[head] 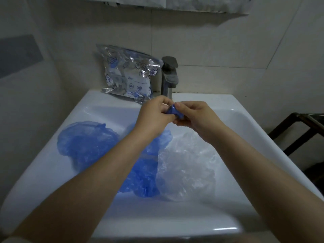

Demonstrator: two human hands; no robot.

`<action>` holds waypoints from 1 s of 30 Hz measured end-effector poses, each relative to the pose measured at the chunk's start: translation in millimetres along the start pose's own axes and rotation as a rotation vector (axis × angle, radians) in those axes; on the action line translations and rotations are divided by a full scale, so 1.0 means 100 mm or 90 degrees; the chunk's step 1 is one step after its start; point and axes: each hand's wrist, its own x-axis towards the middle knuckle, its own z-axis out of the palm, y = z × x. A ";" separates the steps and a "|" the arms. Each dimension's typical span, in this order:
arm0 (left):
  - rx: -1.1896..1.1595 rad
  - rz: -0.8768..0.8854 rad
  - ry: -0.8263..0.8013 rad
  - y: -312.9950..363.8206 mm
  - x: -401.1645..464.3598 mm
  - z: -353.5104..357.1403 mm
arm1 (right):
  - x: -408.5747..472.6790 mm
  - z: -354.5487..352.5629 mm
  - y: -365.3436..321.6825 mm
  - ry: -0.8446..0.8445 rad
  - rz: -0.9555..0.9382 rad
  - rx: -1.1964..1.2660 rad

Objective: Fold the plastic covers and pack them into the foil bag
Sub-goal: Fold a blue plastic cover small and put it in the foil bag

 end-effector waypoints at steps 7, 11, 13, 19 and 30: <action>0.158 0.196 0.054 0.12 0.20 -0.35 | 0.37 0.21 -0.32 0.038 -0.041 0.057; 0.197 0.221 0.090 0.14 0.58 -0.63 | 0.68 0.40 -0.54 0.139 -0.175 -0.122; 0.272 0.229 0.086 0.13 0.82 -0.80 | 0.84 0.42 -0.66 0.152 -0.207 -0.155; 0.562 0.191 0.023 0.09 1.51 -1.13 | 1.33 0.41 -0.92 0.151 -0.221 -0.134; 0.577 0.251 0.099 -0.07 1.58 -1.18 | 1.94 0.64 -0.87 0.096 -0.235 -0.341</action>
